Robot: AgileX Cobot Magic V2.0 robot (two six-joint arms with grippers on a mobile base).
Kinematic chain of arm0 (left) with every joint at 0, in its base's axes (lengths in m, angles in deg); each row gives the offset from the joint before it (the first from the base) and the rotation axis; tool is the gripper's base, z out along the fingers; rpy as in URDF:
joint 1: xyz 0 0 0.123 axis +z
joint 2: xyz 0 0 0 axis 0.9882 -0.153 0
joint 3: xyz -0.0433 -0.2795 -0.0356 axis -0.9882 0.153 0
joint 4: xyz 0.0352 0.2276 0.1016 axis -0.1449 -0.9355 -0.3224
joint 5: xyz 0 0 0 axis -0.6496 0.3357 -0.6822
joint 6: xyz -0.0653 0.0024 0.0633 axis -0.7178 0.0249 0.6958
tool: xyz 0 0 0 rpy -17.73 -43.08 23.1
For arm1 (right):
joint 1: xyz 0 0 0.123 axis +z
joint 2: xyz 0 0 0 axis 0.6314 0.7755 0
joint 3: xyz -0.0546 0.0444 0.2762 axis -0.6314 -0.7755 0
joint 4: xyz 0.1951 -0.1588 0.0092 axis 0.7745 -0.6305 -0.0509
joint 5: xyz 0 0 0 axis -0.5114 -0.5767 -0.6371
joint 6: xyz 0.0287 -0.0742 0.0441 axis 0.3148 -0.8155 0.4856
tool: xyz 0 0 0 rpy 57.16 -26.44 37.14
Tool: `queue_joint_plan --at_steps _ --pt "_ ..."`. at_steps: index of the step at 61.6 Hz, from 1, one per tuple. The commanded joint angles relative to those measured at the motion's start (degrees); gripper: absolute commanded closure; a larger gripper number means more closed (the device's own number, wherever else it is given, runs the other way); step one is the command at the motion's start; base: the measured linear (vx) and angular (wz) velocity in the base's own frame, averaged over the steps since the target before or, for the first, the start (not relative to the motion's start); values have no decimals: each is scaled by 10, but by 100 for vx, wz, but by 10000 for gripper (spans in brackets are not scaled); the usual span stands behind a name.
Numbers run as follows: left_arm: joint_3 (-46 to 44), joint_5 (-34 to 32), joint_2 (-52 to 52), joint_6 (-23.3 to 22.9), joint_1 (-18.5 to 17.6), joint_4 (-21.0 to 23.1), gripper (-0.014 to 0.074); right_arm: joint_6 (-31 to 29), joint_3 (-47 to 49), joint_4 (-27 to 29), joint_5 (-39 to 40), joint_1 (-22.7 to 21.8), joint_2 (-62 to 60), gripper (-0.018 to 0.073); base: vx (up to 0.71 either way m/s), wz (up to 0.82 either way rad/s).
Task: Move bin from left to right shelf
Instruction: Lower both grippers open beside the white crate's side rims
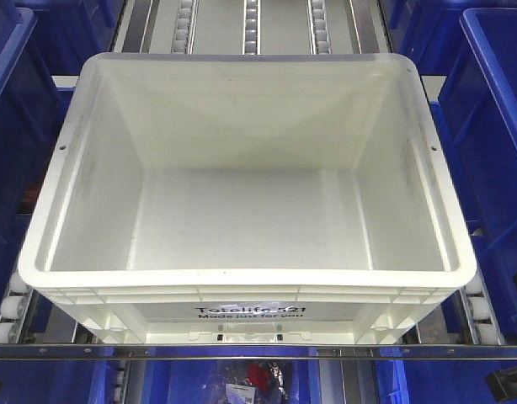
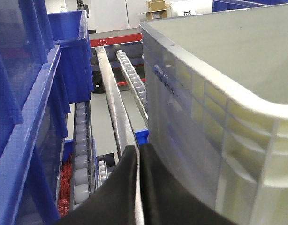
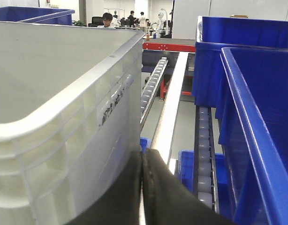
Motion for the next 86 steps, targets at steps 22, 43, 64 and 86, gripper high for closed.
queue_joint_plan --at_steps 22,43,64,86 --pt "-10 -43 7 -3 -3 2 604 -2 -9 -4 44 -1 -7 566 0 0" --pt "-10 -43 7 -3 -3 2 604 -2 -9 -4 44 -1 -7 566 0 0" --pt "-12 -54 7 -3 -3 2 604 -2 -9 -4 48 -1 -7 566 0 0" --pt "-14 -151 7 -3 -3 2 604 -8 -8 -3 138 -1 -7 566 0 0"
